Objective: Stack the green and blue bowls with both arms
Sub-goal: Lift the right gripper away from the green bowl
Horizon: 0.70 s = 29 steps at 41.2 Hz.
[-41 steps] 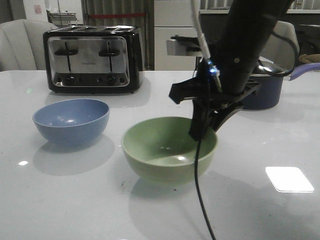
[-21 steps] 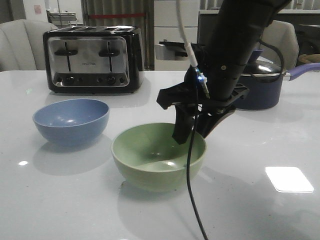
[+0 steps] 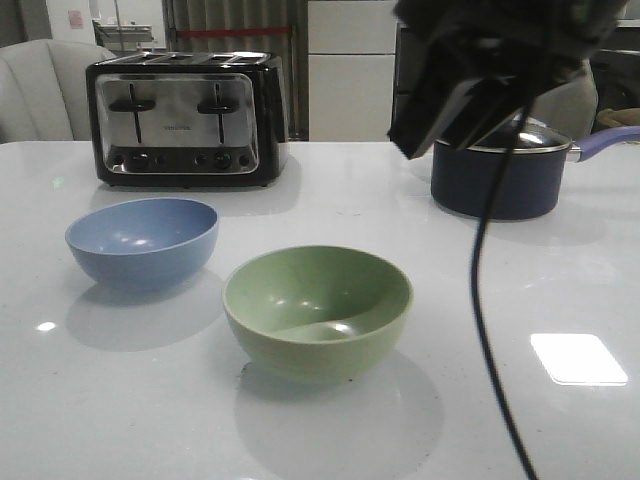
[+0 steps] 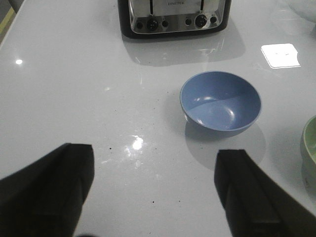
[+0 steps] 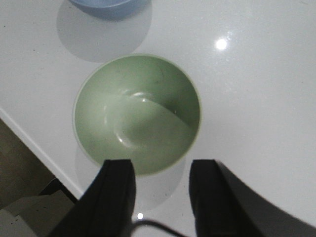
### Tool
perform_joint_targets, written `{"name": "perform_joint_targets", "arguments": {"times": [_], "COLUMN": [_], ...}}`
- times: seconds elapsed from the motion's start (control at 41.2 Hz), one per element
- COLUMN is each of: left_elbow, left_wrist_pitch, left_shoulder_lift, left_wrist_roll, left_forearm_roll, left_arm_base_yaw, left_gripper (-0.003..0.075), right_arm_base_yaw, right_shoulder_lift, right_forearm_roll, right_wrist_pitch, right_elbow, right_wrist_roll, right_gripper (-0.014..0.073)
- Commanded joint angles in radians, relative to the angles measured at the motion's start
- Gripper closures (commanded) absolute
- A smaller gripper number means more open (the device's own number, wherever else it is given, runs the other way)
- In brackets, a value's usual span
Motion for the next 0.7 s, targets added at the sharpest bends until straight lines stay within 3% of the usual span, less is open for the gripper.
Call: {"name": "perform_joint_targets", "arguments": {"times": [0.0, 0.388, 0.679], "left_elbow": [-0.028, -0.028, -0.04], "left_wrist_pitch": [-0.069, -0.069, -0.051], "left_shoulder_lift": [0.007, 0.007, 0.088], "left_wrist_roll": [0.0, 0.0, 0.0], "left_forearm_roll": [-0.01, -0.01, -0.04], "left_arm_base_yaw": [0.002, 0.002, 0.002], "left_gripper": [0.0159, 0.0159, 0.0159], "right_arm_base_yaw": [0.0, 0.0, 0.0], "right_shoulder_lift": [-0.13, -0.487, -0.6], "right_forearm_roll": [0.005, 0.005, 0.005], "right_wrist_pitch": [-0.046, -0.031, -0.026], "right_elbow": [0.052, 0.307, 0.352], "right_wrist_roll": [-0.017, -0.017, -0.017], "right_gripper": [0.0198, 0.0198, 0.0198]}}
